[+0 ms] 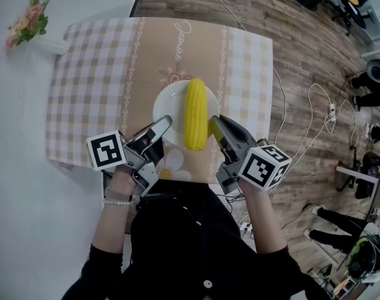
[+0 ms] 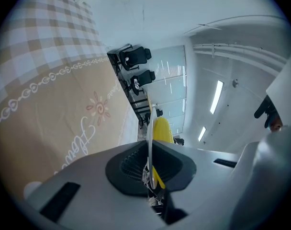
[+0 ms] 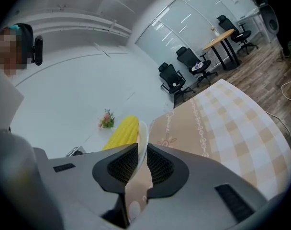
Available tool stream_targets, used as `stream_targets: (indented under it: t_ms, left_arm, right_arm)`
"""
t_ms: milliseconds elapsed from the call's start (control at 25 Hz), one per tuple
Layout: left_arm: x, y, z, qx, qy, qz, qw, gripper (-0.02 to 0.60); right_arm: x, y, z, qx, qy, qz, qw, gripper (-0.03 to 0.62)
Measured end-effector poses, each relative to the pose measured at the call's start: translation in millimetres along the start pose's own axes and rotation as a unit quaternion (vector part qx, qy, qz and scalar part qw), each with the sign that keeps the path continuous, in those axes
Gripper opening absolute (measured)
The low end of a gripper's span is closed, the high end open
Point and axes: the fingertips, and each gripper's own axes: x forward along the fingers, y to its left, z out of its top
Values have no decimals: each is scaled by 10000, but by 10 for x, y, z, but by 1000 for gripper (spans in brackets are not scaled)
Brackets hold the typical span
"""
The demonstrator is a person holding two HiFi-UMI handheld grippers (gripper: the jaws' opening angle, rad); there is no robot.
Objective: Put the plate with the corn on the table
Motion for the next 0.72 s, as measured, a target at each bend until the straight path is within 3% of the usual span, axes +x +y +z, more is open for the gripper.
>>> stream_targets:
  t_ms: [720]
  left_arm:
    - [167, 502, 155, 259, 263, 479, 9982, 29]
  right_arm:
    - [361, -329, -194, -109, 342, -375, 9987, 87]
